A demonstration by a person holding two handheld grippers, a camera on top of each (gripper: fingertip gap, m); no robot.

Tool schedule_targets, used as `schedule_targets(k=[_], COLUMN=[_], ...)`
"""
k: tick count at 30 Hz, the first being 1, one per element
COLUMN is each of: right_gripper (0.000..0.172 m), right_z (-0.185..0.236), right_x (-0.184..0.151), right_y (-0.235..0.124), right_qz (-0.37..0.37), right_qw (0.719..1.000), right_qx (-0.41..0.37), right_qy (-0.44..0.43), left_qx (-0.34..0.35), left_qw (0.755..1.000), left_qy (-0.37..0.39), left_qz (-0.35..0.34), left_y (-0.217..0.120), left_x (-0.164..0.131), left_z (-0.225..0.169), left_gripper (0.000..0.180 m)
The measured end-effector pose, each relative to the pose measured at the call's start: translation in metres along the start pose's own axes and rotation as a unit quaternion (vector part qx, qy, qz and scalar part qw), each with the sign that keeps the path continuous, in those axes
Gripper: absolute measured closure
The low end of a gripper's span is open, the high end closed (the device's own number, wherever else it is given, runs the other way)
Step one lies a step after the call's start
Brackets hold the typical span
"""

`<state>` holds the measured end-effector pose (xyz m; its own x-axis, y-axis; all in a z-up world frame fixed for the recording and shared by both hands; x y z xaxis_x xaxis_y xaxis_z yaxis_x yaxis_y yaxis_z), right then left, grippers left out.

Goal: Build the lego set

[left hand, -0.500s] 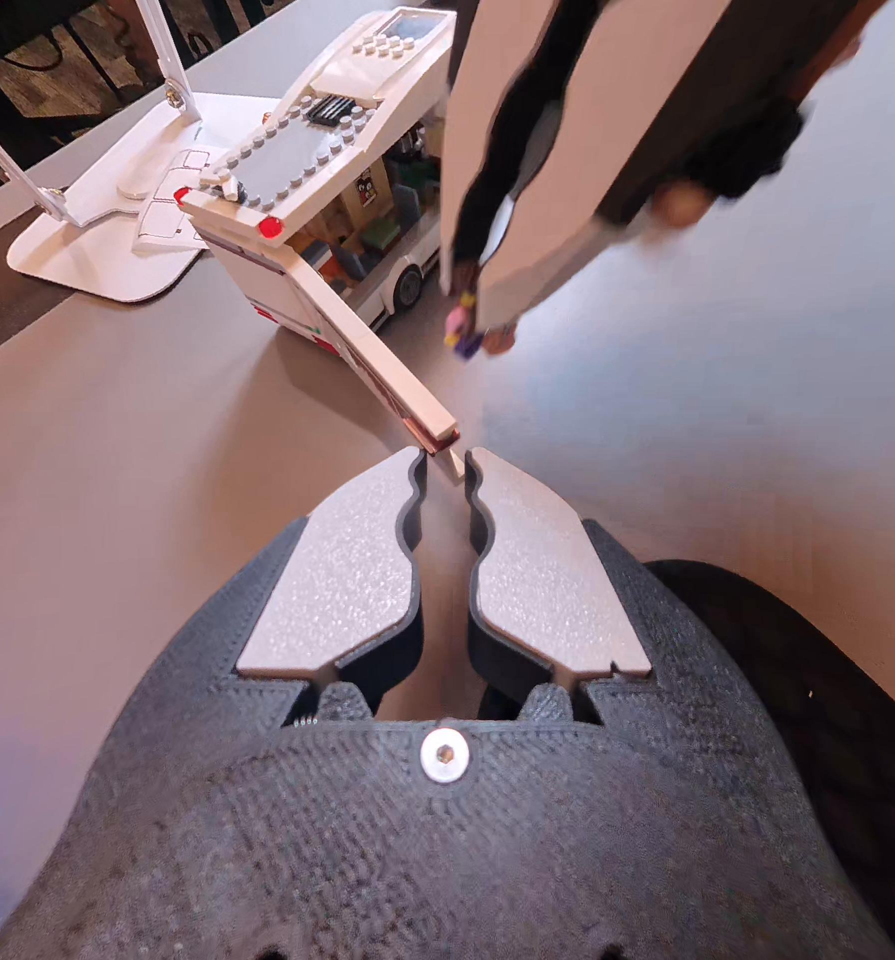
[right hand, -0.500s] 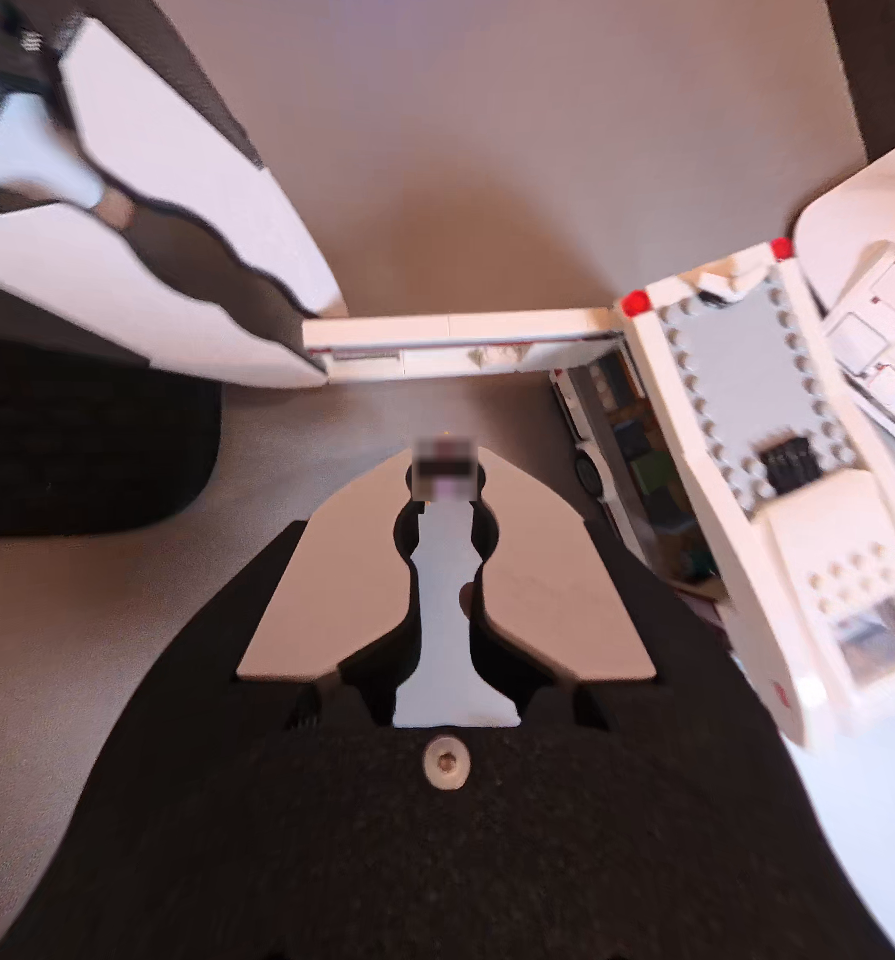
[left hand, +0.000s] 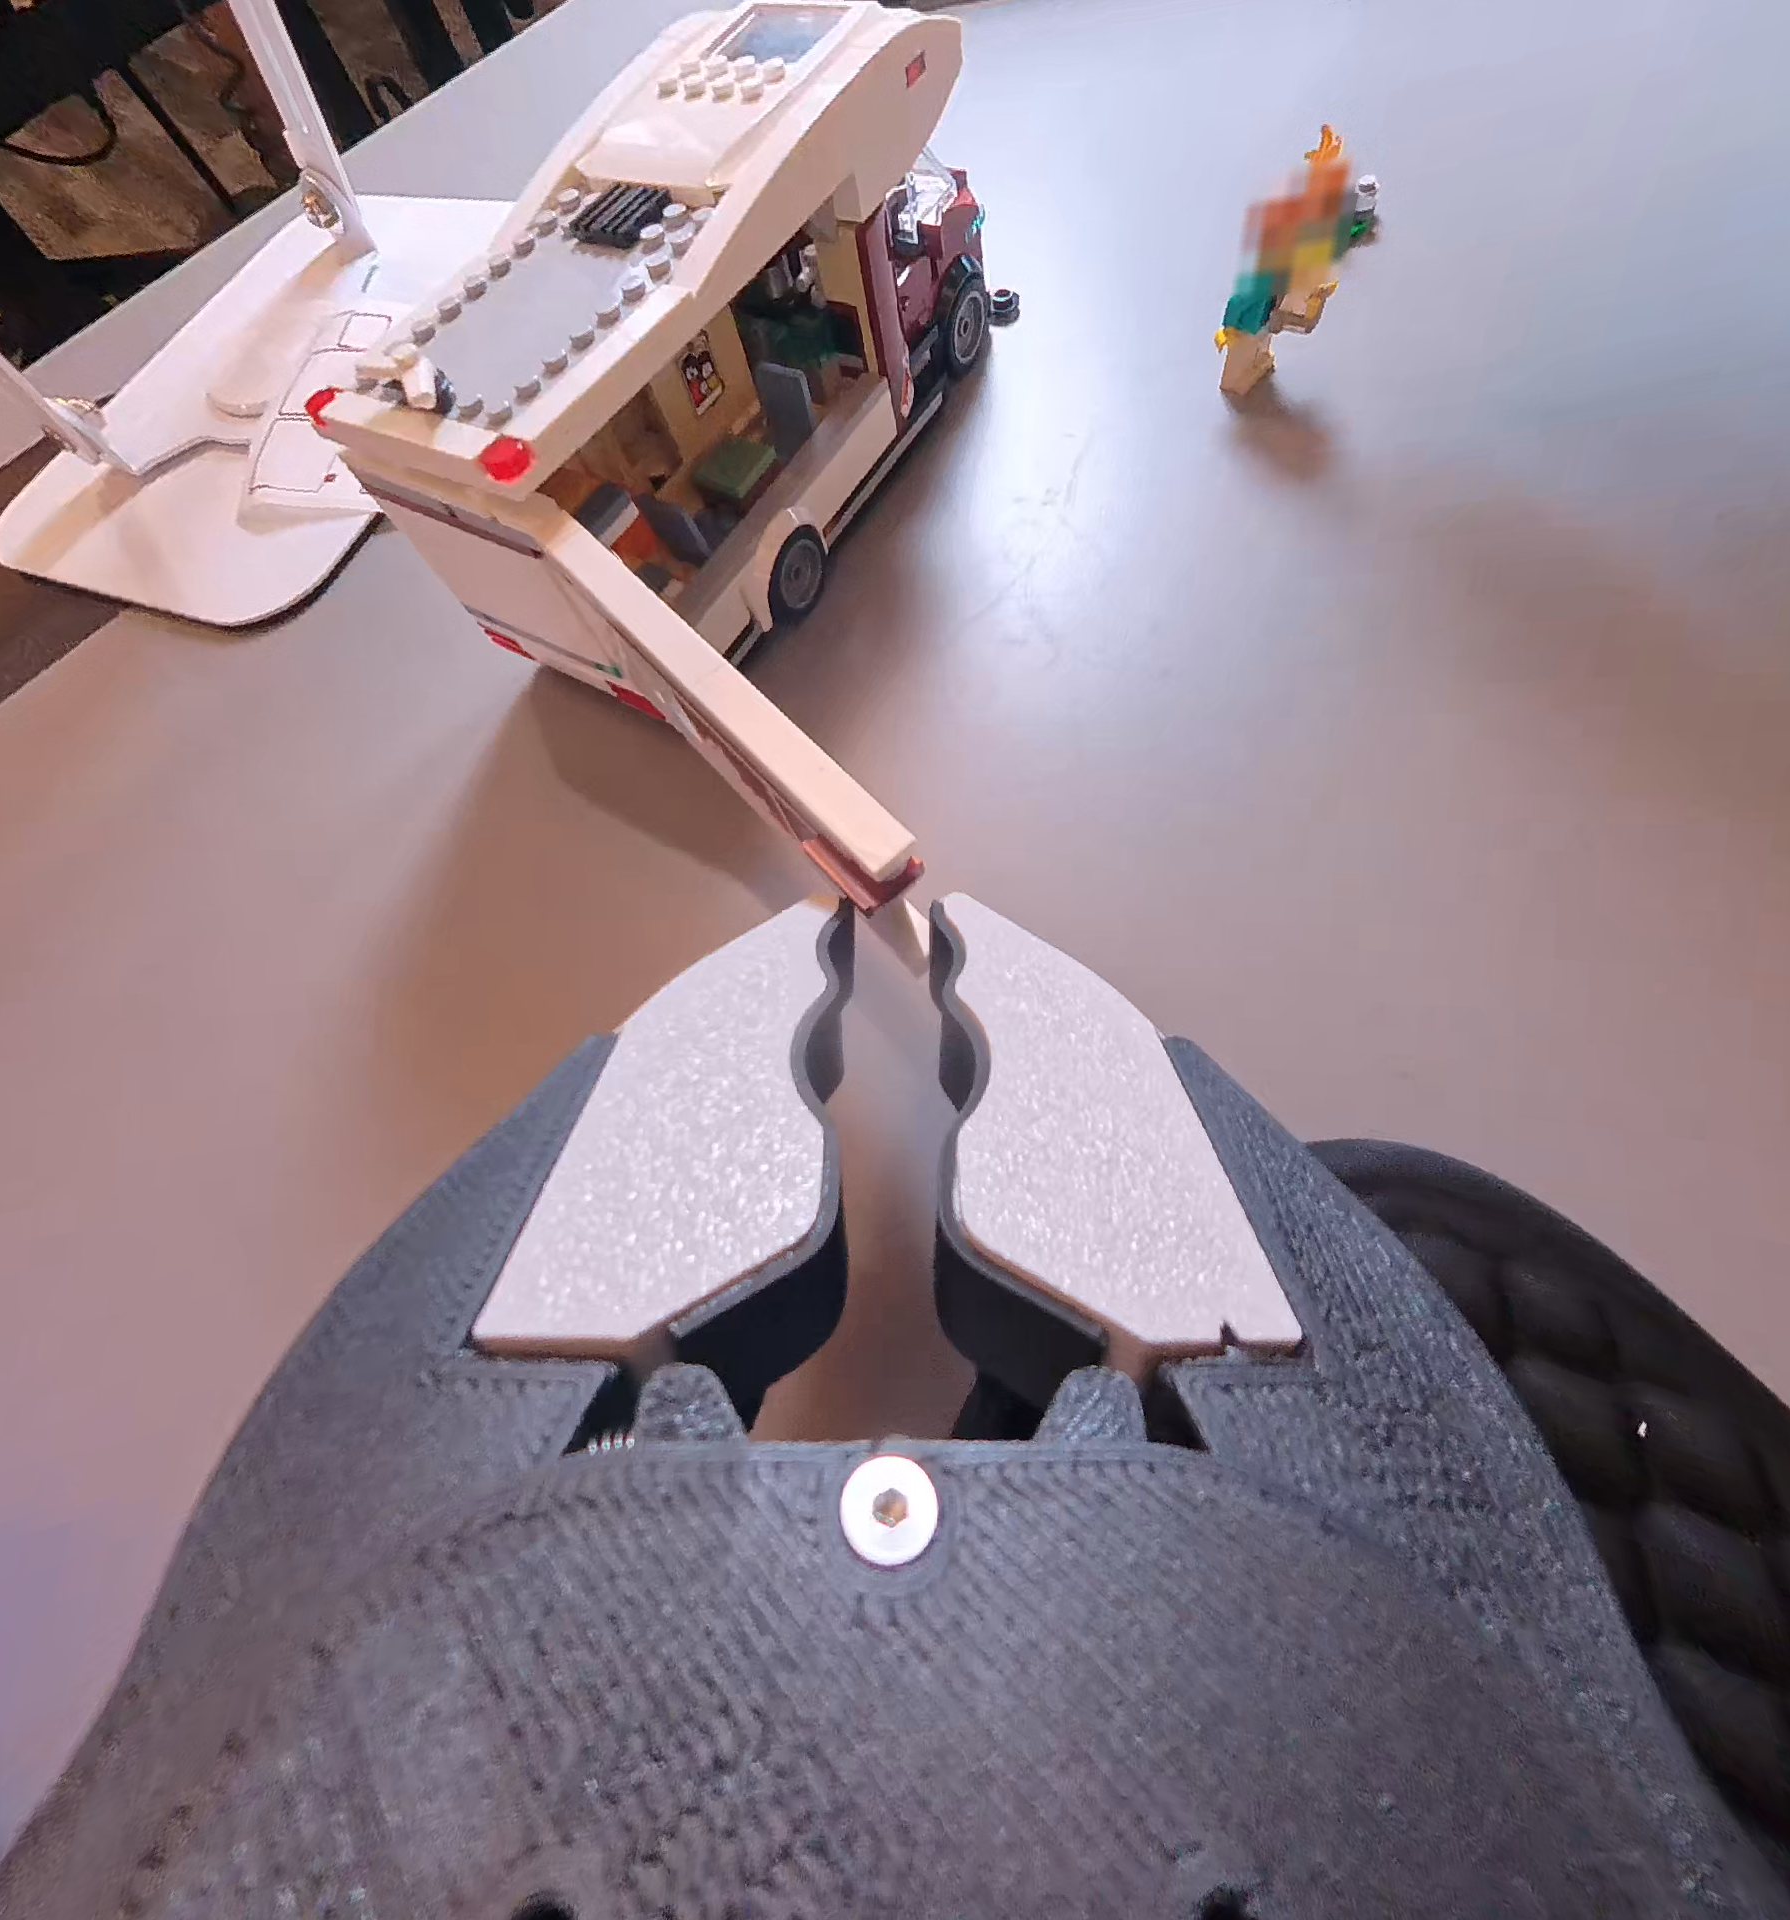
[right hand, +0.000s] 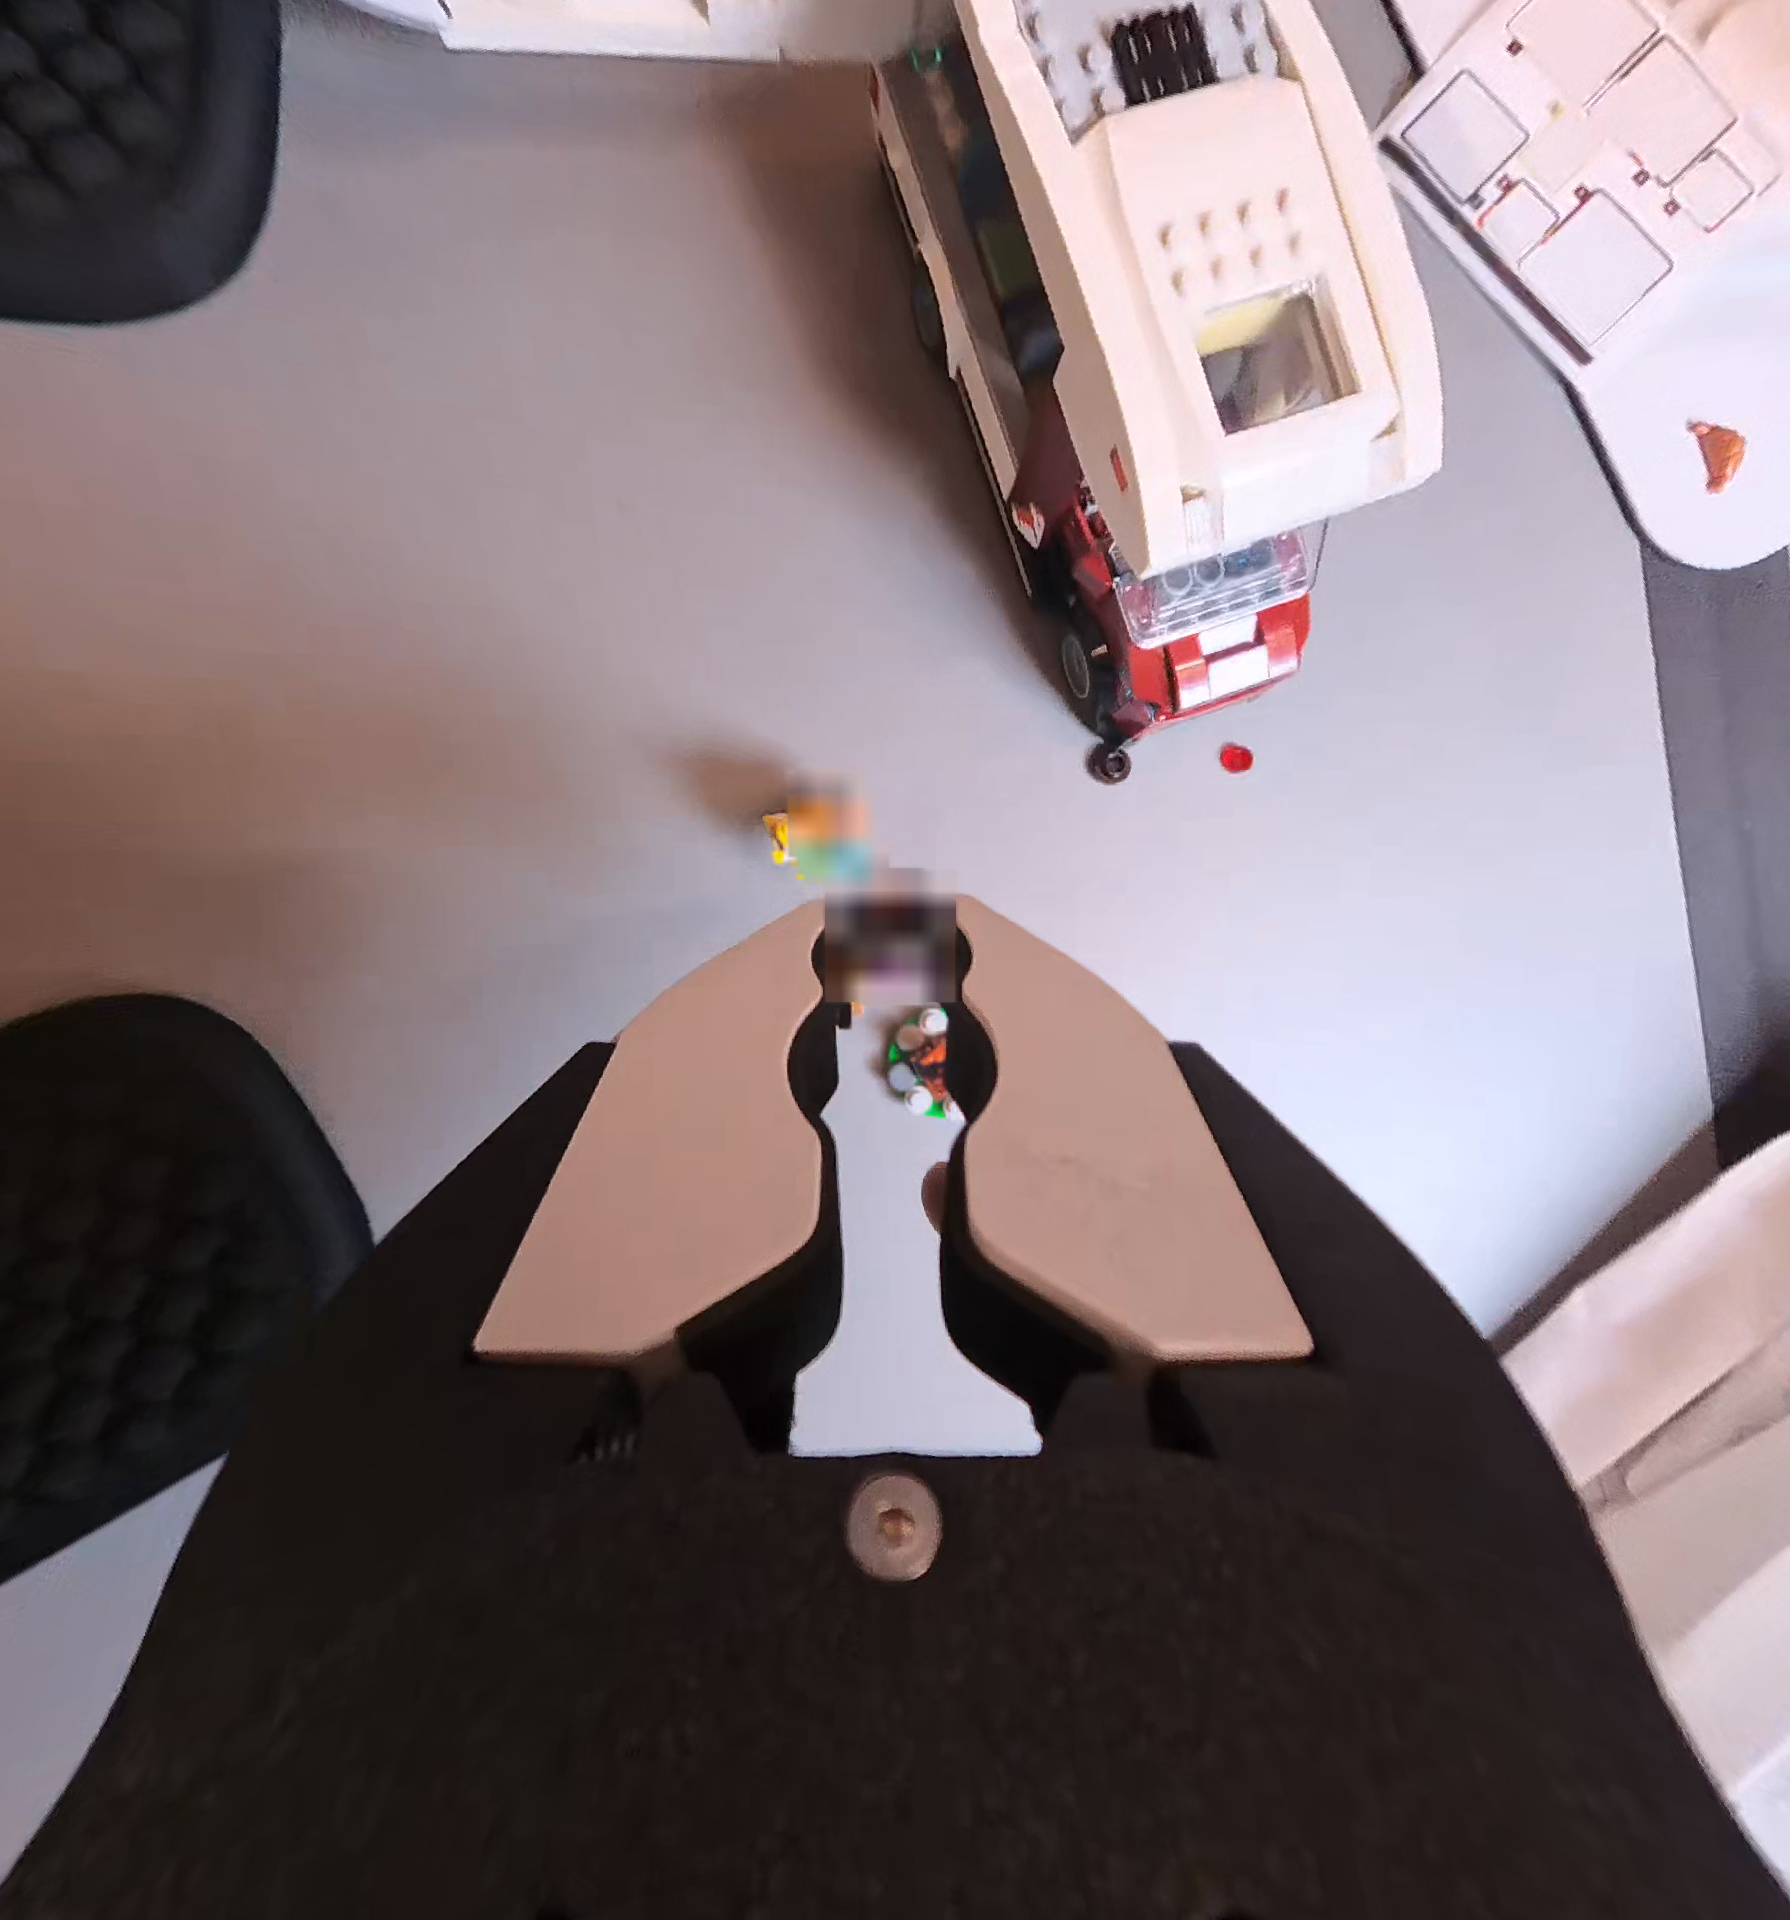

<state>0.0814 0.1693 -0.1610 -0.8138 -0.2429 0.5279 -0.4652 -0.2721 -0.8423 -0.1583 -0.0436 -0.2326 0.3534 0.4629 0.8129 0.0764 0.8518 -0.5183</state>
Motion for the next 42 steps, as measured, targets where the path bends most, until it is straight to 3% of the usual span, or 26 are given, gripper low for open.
schedule_targets(k=[11,19,24,27,32,37,42], right_gripper=[0.157,0.156,0.141,0.118,0.094,0.116,0.118], right_z=[-0.036,-0.042,-0.042,-0.047,-0.074,-0.075,-0.058], right_x=[-0.016,-0.022,-0.006,0.014,0.022,0.039,0.067], right_y=[0.048,0.059,0.039,0.025,0.052,0.084,0.101], right_qz=[0.027,0.038,0.001,-0.028,0.032,0.041,0.052], right_qw=[0.999,0.999,1.000,1.000,0.999,0.999,0.998], right_qx=[0.032,0.029,0.025,-0.004,-0.039,-0.002,0.010], right_qy=[0.004,0.011,0.011,0.006,-0.010,-0.028,-0.028], left_qx=[-0.002,0.000,0.017,0.021,0.051,0.091,0.091], left_qw=[1.000,1.000,1.000,1.000,0.998,0.995,0.994], left_qy=[0.006,0.001,-0.002,-0.006,-0.023,-0.043,-0.063], left_qz=[-0.008,-0.011,-0.009,-0.008,-0.001,0.011,0.022], left_y=[0.002,0.003,0.003,0.004,0.006,0.004,0.000], left_x=[0.002,0.001,0.000,-0.001,-0.004,-0.012,-0.015], left_z=[-0.005,-0.002,0.003,0.005,0.017,0.039,0.045], left_gripper=[0.166,0.167,0.168,0.169,0.169,0.170,0.170])
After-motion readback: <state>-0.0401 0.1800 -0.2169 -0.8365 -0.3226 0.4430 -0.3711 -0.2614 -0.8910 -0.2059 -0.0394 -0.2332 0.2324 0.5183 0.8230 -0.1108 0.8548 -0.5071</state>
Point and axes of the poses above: each gripper's, where its closed fingertips meet, y out along the fingers, x out of its top, z = x × y across the jaws, the point moved 8 cm from there along -y, back along the fingers, and after that the axes turned 11 degrees about x, right-handed, at the moved point
